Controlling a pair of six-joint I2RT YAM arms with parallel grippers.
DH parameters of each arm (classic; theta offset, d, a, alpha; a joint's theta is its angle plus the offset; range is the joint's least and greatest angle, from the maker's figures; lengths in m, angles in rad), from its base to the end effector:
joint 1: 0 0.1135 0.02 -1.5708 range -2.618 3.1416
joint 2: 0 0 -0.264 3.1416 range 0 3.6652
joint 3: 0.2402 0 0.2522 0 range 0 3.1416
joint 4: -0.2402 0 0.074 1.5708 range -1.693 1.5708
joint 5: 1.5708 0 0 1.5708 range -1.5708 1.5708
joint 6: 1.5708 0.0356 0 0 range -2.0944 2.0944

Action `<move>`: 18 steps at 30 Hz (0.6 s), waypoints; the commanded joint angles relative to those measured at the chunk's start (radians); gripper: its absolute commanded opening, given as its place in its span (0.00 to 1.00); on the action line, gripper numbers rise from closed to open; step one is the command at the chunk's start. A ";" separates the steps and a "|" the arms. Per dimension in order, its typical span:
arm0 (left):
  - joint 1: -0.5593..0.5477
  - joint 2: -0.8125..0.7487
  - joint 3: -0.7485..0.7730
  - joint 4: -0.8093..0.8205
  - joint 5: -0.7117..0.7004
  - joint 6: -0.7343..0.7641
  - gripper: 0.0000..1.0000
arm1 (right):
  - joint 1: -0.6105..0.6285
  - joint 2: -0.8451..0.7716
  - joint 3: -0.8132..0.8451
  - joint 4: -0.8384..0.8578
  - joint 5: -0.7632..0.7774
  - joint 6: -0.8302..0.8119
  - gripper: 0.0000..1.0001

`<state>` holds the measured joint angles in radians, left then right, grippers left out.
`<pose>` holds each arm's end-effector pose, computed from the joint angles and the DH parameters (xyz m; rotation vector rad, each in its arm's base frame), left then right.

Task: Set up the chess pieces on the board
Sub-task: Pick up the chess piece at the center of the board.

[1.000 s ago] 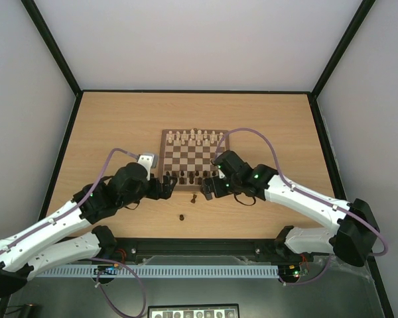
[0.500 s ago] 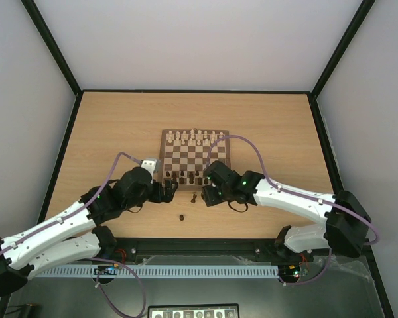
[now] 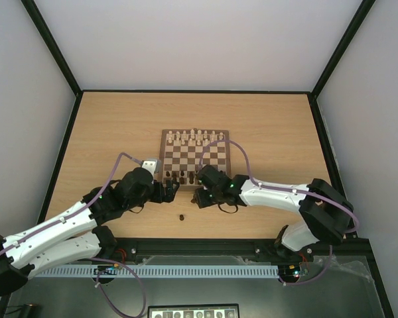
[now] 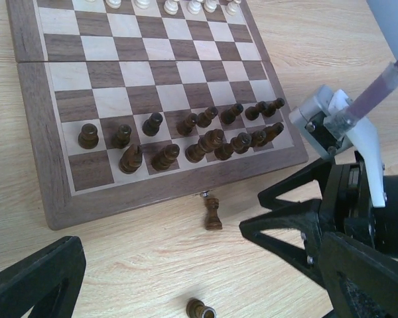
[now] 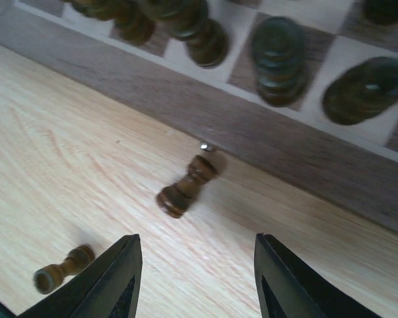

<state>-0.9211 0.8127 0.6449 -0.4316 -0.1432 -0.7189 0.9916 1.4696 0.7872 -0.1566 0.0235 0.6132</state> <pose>0.1131 -0.1404 0.2618 0.1436 2.2668 -0.7649 0.1619 0.2460 0.1867 -0.4653 2.4907 0.6773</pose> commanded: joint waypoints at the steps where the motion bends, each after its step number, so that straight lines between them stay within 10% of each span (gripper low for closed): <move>1: -0.005 -0.006 -0.006 -0.002 -0.024 -0.011 0.99 | 0.062 0.017 0.005 0.044 -0.022 0.016 0.48; 18: -0.007 -0.278 0.020 -0.132 -0.076 -0.092 0.99 | 0.307 0.239 0.244 -0.176 0.212 0.046 0.43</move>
<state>-0.9226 0.5541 0.6495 -0.5220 -0.1959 -0.7849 1.2839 1.6535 0.9752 -0.2253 0.1513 0.6376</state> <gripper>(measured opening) 0.992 0.456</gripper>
